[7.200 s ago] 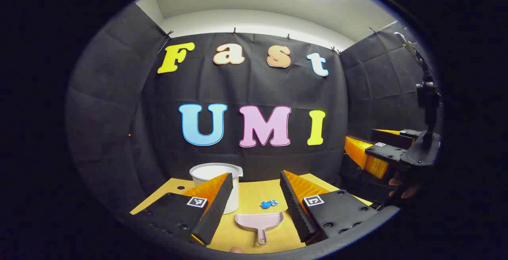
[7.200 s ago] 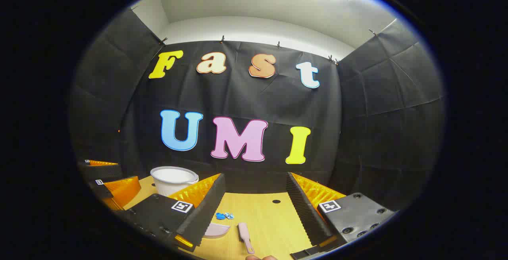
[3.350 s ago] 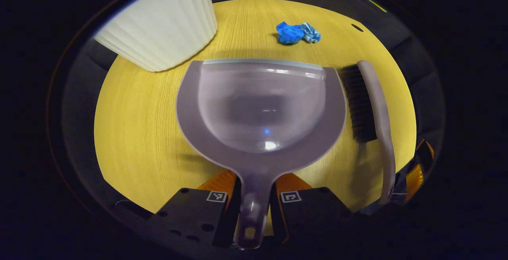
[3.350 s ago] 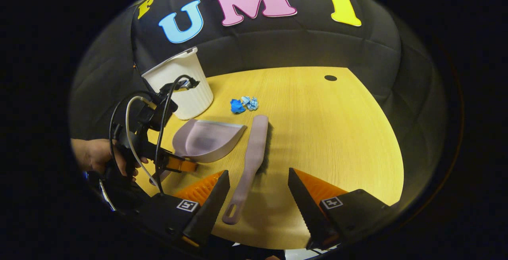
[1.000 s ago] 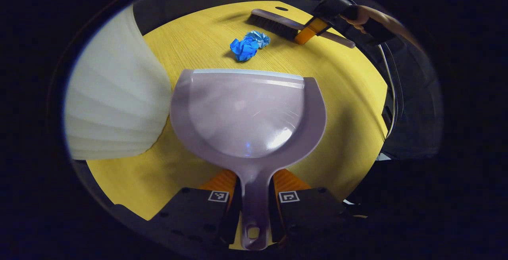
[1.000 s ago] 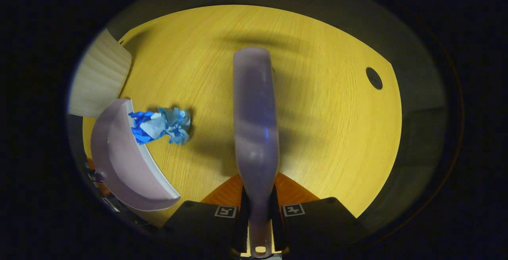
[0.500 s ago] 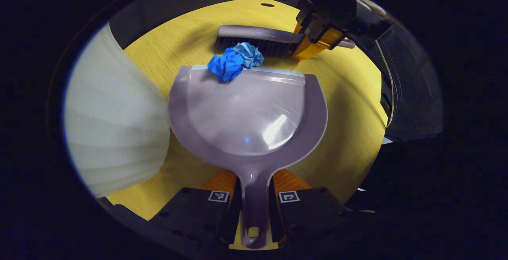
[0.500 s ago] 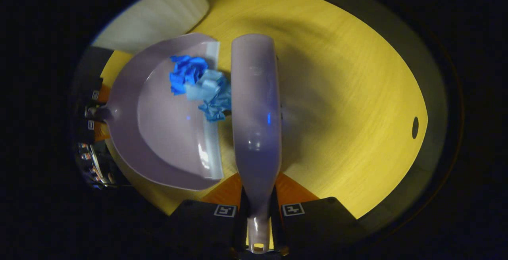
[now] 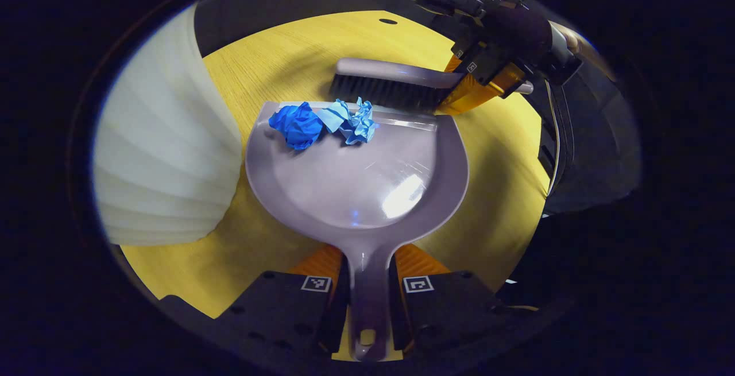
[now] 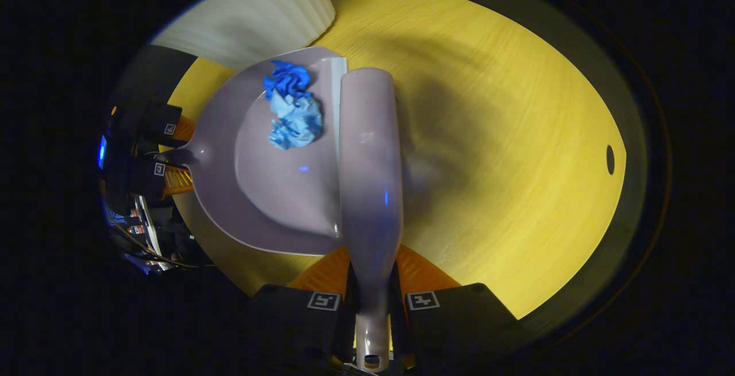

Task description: Pick up the small broom and dustpan from the desktop, sweep the trash into the dustpan with the broom, and then empty the trash into the garbage bin.

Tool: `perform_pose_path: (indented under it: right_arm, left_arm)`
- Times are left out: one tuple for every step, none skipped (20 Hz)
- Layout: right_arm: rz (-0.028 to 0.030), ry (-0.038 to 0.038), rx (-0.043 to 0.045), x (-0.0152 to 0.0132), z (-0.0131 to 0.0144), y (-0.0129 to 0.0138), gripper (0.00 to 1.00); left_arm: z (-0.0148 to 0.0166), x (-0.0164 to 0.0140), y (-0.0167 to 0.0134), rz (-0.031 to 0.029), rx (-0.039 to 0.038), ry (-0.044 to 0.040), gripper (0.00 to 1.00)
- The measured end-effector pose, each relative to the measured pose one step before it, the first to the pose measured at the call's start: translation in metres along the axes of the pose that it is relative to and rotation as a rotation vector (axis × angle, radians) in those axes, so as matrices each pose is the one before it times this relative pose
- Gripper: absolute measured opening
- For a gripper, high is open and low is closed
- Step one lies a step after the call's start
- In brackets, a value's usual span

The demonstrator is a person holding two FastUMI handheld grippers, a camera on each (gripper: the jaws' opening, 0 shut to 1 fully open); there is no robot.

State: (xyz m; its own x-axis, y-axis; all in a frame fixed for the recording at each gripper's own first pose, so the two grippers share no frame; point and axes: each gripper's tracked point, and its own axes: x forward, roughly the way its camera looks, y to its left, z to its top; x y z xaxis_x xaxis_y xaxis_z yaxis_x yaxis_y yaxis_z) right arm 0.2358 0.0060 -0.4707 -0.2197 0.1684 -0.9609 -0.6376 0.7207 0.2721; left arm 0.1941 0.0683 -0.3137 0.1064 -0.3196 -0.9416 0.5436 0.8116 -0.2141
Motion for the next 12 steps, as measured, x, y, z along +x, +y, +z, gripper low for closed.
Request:
perform_pose_path:
  right_arm:
    - [0.00333,-0.02026,0.0425,0.00303,0.00072,-0.00806,0.28]
    - [0.00372,-0.01864,0.04326,-0.00149,-0.0002,-0.01127,0.28]
    - [0.00494,-0.01217,0.0336,-0.00564,-0.00262,-0.01299,0.28]
    - [-0.00123,-0.00917,0.02338,-0.00625,-0.00454,-0.01242,0.28]
    - [-0.01046,-0.00582,0.01602,-0.00547,-0.00375,-0.00108,0.28]
    - [-0.01198,-0.00387,0.01027,0.0004,-0.00366,-0.00545,0.28]
    - [-0.00684,-0.00694,0.01281,0.00448,-0.00164,0.00693,0.28]
    - [-0.00208,-0.00798,0.01792,-0.0022,0.00088,-0.00165,0.28]
    - [0.00331,-0.0123,0.02063,-0.00162,0.00243,0.00377,0.28]
    - [0.00716,-0.01277,0.01614,-0.00128,0.00501,0.00298,0.28]
    - [0.00671,-0.01373,0.0099,-0.00028,-0.00016,-0.00033,0.28]
    - [0.0068,-0.01138,0.00422,-0.00113,0.00002,-0.00047,0.28]
  left_arm:
    - [0.00081,-0.00618,-0.00041,0.00966,0.00479,-0.01585,0.29]
    - [-0.00341,-0.00654,-0.0019,0.01416,0.00914,-0.01031,0.29]
    - [-0.00065,-0.00606,-0.00469,0.01058,0.00033,0.00451,0.31]
    - [0.00234,-0.00528,-0.00382,0.00292,-0.0063,0.00011,0.29]
    - [0.0051,-0.0086,-0.00538,-0.00341,-0.0013,-0.0195,0.3]
    - [0.00557,-0.00898,-0.00487,-0.0059,0.00165,-0.03228,0.29]
    - [0.00116,-0.00724,-0.0048,-0.00384,0.00239,-0.03247,0.29]
    - [0.00616,-0.00829,-0.00061,0.00599,0.00048,-0.02775,0.29]
    - [0.00675,-0.00988,0.0015,0.01538,0.00251,-0.02588,0.29]
    - [0.00473,-0.00631,0.00008,0.02126,-0.00357,-0.01472,0.29]
    - [0.00741,-0.01124,0.00313,0.01918,-0.00906,-0.01656,0.29]
    - [0.01017,-0.01695,0.00461,0.01238,-0.02735,-0.02337,0.29]
